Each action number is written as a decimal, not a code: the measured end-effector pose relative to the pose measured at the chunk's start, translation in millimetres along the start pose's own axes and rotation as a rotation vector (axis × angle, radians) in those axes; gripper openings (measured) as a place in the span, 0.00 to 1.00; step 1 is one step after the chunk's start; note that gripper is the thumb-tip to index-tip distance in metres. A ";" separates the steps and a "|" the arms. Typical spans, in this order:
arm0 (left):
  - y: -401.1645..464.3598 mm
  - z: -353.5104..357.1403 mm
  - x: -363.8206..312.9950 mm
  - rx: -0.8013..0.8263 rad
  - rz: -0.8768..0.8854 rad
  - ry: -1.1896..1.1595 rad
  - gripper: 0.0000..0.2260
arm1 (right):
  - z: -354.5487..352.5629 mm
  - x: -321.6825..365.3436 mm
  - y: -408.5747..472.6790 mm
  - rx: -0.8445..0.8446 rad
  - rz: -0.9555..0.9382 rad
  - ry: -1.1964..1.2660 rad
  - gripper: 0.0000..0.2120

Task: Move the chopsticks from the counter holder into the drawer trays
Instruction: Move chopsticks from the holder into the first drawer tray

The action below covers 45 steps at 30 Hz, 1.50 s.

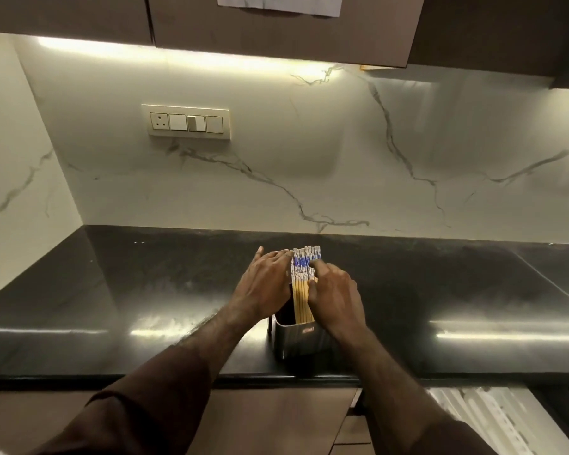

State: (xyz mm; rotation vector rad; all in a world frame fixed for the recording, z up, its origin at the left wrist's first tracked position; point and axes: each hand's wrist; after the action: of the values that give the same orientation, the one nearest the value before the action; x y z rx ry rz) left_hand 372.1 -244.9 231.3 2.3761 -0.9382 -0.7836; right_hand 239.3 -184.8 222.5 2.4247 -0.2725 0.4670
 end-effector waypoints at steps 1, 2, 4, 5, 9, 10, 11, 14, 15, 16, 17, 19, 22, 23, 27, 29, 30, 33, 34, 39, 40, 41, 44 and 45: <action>6.9 4.1 5.5 0.007 -0.006 0.006 0.21 | 4.9 -2.3 6.4 0.010 0.005 0.005 0.18; 16.3 9.5 11.3 0.014 -0.012 0.010 0.21 | 10.9 -5.5 14.9 0.020 0.010 0.012 0.18; 33.3 21.5 20.7 0.025 -0.033 0.014 0.23 | 22.3 -11.7 29.6 0.050 0.011 0.021 0.18; 41.8 28.2 25.4 0.030 -0.046 0.017 0.23 | 27.8 -14.8 37.2 0.066 0.006 0.029 0.17; 66.0 51.8 41.8 0.022 -0.106 0.005 0.24 | 46.6 -24.8 62.9 0.091 -0.008 0.042 0.16; 70.7 57.0 45.6 0.029 -0.122 0.001 0.24 | 50.6 -27.1 67.9 0.095 -0.010 0.040 0.16; 74.0 60.9 48.8 0.039 -0.138 -0.005 0.23 | 53.3 -28.3 71.1 0.098 -0.010 0.039 0.15; 83.4 72.3 58.7 0.074 -0.182 -0.030 0.23 | 63.3 -32.1 77.1 0.113 -0.005 0.037 0.12; 85.3 76.0 62.2 0.085 -0.191 -0.035 0.22 | 66.8 -33.1 77.8 0.117 -0.003 0.034 0.11; 85.6 79.0 65.0 0.096 -0.197 -0.041 0.22 | 69.7 -33.8 77.3 0.116 0.000 0.031 0.10; 86.2 82.5 68.4 0.107 -0.204 -0.053 0.22 | 72.6 -34.4 76.7 0.114 0.008 0.028 0.09; 86.9 88.5 73.7 0.131 -0.220 -0.085 0.21 | 77.1 -34.1 74.9 0.121 0.031 0.022 0.09; 86.3 93.2 77.6 0.149 -0.235 -0.130 0.19 | 82.2 -32.9 73.5 0.128 0.076 0.027 0.08; 85.5 94.2 78.5 0.144 -0.240 -0.164 0.18 | 83.9 -32.3 73.3 0.127 0.091 0.029 0.08; 83.5 97.2 81.7 0.114 -0.252 -0.312 0.13 | 91.5 -30.9 72.2 0.120 0.110 0.046 0.09; 84.8 97.6 84.7 0.112 -0.255 -0.329 0.13 | 93.9 -30.7 72.5 0.114 0.124 0.057 0.09; 86.0 97.6 86.2 0.119 -0.257 -0.348 0.13 | 94.8 -30.9 72.9 0.108 0.128 0.059 0.09; 88.8 97.1 88.6 0.155 -0.266 -0.416 0.11 | 96.2 -31.7 71.8 0.082 0.134 0.064 0.08; 89.6 97.2 88.8 0.165 -0.272 -0.431 0.11 | 96.6 -32.5 71.0 0.067 0.141 0.068 0.08; 92.7 100.6 87.0 0.166 -0.358 -0.477 0.10 | 97.5 -36.0 67.1 0.055 0.194 0.096 0.06; 93.2 101.2 86.5 0.166 -0.378 -0.488 0.10 | 98.0 -36.4 66.4 0.063 0.192 0.101 0.07; 93.3 101.4 86.1 0.168 -0.406 -0.508 0.10 | 98.1 -36.2 65.6 0.066 0.190 0.107 0.08; 94.5 99.9 85.6 0.173 -0.508 -0.574 0.09 | 98.5 -36.2 65.0 0.068 0.196 0.122 0.11; 95.0 98.7 85.6 0.178 -0.528 -0.589 0.09 | 98.6 -36.5 65.0 0.075 0.198 0.130 0.11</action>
State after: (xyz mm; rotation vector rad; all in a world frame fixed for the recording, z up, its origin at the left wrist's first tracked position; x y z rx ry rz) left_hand 316.0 -389.9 187.4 2.6332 -0.5869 -1.7319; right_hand 211.8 -294.6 172.6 2.4378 -0.4483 0.7319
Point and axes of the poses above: each hand's wrist, its own y-axis towards the middle knuckle, its own z-axis out of the palm, x = y × z, and after that the axes turned 9 degrees about -x, right-handed
